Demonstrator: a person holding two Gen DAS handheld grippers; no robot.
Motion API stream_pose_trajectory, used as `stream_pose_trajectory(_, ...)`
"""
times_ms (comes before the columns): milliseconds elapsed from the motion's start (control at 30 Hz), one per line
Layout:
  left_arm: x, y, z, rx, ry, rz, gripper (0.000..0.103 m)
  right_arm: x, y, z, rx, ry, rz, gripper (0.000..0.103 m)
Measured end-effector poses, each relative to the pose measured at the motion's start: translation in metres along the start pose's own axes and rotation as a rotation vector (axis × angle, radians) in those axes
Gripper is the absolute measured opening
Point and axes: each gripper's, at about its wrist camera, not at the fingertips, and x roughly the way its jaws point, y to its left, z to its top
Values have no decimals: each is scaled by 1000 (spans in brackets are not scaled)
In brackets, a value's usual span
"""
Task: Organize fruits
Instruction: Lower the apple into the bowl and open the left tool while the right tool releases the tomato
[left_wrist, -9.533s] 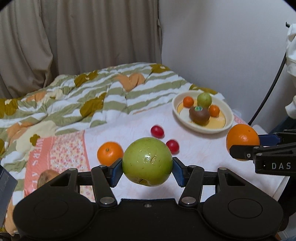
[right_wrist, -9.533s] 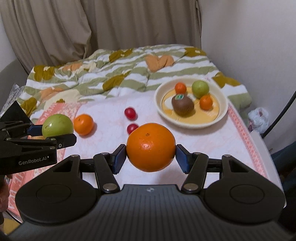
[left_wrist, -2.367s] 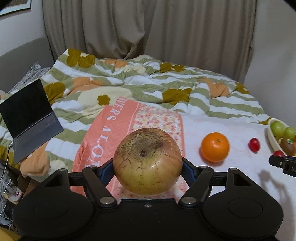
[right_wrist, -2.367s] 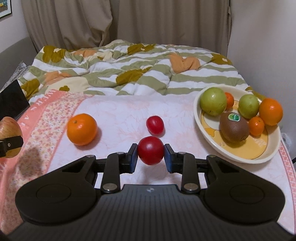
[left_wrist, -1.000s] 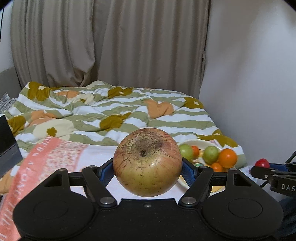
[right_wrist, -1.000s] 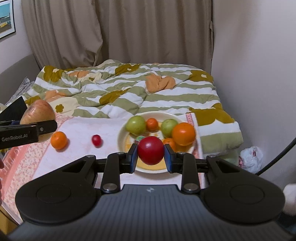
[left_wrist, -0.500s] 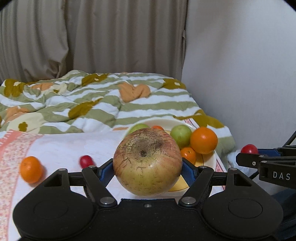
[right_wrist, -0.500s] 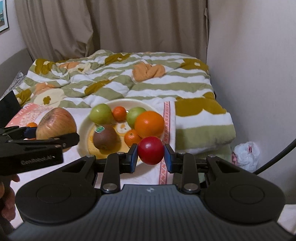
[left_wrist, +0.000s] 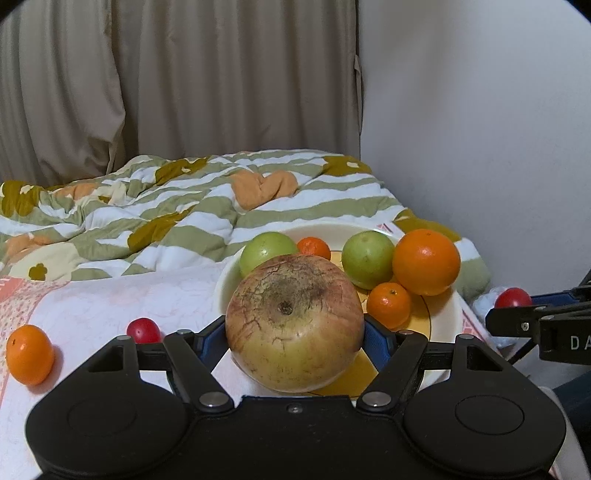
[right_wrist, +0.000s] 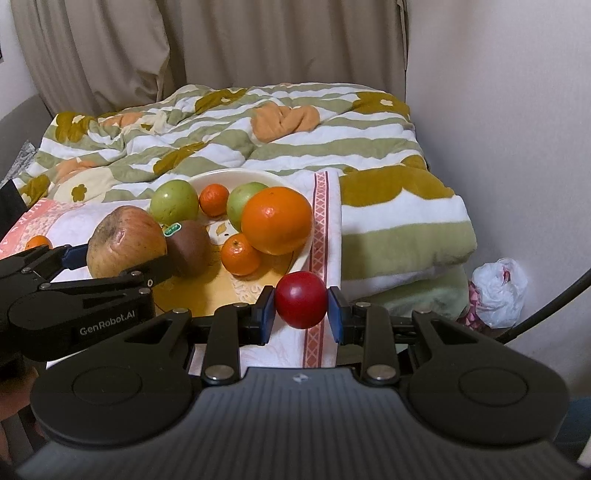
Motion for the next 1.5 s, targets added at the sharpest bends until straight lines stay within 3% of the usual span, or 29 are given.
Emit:
stream_pose_trajectory(133, 3, -5, 2, 47, 20, 6, 79, 3, 0, 1, 8, 4, 1, 45)
stream_pose_trajectory(200, 0, -8, 3, 82, 18, 25, 95, 4, 0, 2, 7, 4, 1, 45)
stream_pose_trajectory(267, -7, -8, 3, 103, 0, 48, 99, 4, 0, 2, 9, 4, 3, 45)
stream_pose_trajectory(567, -40, 26, 12, -15, 49, 39, 100, -3, 8, 19, -11, -25, 44, 45)
stream_pose_trajectory(933, -78, 62, 22, -114, 52, 118, 101, 20, 42, 20, -226, -3, 156, 45)
stream_pose_trajectory(1200, -87, 76, 15, -145, 62, 157, 101, 37, 49, 10, -276, 21, 186, 47)
stream_pose_trajectory(1233, -88, 77, 14, -149, 62, 160, 101, 37, 49, 9, -283, 19, 184, 53)
stream_pose_trajectory(1367, -96, 82, 12, -174, 57, 166, 101, 26, 53, 2, -322, 3, 150, 97)
stream_pose_trajectory(1500, -107, 84, 10, -187, 50, 174, 101, 6, 51, -4, -311, -23, 142, 103)
